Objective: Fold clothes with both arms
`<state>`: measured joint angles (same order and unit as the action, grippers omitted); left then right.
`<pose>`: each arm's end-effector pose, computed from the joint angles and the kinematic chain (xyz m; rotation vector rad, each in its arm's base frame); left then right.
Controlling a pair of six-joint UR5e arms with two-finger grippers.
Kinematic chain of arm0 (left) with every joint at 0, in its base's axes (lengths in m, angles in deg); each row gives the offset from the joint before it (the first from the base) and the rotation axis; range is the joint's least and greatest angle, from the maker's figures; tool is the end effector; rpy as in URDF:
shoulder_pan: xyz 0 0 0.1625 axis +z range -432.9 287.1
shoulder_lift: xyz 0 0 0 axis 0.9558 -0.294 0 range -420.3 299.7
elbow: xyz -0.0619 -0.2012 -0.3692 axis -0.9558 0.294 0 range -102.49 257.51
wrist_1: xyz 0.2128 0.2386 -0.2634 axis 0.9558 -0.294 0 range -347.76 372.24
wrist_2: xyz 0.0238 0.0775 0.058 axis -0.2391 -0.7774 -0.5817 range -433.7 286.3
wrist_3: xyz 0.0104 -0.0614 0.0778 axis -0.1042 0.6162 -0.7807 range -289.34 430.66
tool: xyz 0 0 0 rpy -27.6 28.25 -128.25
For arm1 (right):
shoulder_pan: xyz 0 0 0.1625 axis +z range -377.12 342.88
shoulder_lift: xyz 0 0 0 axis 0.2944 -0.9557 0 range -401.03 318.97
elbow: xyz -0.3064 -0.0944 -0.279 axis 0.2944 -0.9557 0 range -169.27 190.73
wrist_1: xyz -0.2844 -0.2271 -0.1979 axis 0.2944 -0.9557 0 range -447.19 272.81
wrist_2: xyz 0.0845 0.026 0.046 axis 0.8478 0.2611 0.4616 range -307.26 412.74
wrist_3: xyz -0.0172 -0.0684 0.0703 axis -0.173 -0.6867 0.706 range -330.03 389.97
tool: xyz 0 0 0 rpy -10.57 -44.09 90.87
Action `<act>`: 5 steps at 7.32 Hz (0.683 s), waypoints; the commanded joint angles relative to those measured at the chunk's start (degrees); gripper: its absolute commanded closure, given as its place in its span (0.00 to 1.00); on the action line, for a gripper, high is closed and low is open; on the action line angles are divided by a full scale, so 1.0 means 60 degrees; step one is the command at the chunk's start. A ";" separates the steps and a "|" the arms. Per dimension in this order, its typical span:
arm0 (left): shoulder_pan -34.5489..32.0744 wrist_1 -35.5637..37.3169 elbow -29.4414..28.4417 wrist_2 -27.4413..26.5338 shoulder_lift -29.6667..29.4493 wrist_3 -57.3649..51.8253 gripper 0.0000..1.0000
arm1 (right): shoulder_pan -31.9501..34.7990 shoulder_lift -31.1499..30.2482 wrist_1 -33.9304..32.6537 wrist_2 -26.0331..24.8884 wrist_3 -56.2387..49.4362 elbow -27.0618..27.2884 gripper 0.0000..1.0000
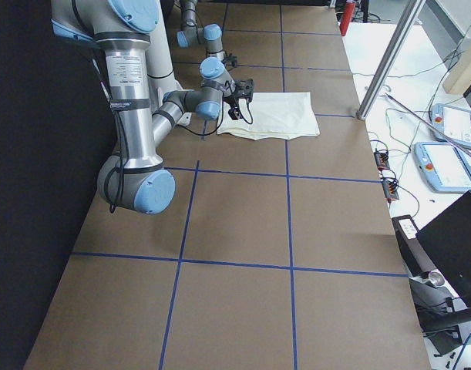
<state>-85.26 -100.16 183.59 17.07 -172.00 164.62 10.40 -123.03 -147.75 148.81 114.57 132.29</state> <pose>0.5609 -0.2579 0.2802 0.0650 1.0515 -0.2510 -0.3776 -0.3352 0.2760 0.2527 -1.1841 0.2744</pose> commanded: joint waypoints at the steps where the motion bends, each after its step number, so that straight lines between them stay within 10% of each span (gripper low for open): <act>1: 0.0009 0.0013 0.0000 -0.0026 -0.0002 0.0014 0.51 | -0.0002 0.0000 0.0001 -0.0001 0.0005 -0.0001 0.00; 5: 0.0126 0.0013 -0.0015 -0.0011 0.0012 0.0000 0.51 | -0.0001 -0.0014 0.0001 -0.0074 0.0005 -0.0059 0.00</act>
<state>-84.85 -100.11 183.56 17.00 -171.93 164.62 10.42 -123.05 -147.75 148.40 114.61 132.03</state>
